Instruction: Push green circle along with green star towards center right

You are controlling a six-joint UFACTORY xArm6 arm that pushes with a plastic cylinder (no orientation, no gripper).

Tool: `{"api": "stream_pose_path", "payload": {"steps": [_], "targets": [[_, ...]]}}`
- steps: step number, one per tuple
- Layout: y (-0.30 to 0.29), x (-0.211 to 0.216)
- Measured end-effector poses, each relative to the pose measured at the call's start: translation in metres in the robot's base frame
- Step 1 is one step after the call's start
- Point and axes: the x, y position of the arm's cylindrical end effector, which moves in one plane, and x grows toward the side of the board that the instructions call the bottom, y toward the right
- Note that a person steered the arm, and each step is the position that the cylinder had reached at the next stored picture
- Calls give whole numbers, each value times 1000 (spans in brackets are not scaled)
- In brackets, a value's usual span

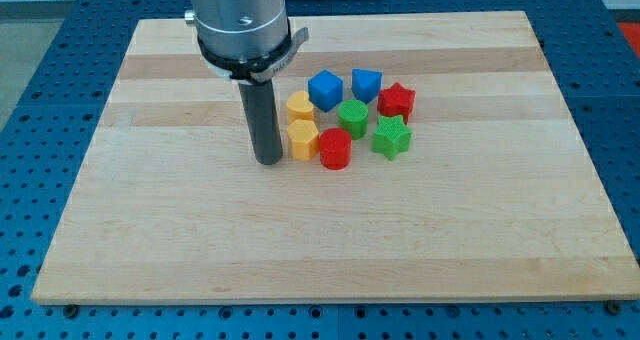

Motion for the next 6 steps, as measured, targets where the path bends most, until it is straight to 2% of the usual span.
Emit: {"api": "stream_pose_path", "payload": {"steps": [1,2,5,6], "targets": [[-14,-57],[-15,-90],[46,-128],[57,-128]]}}
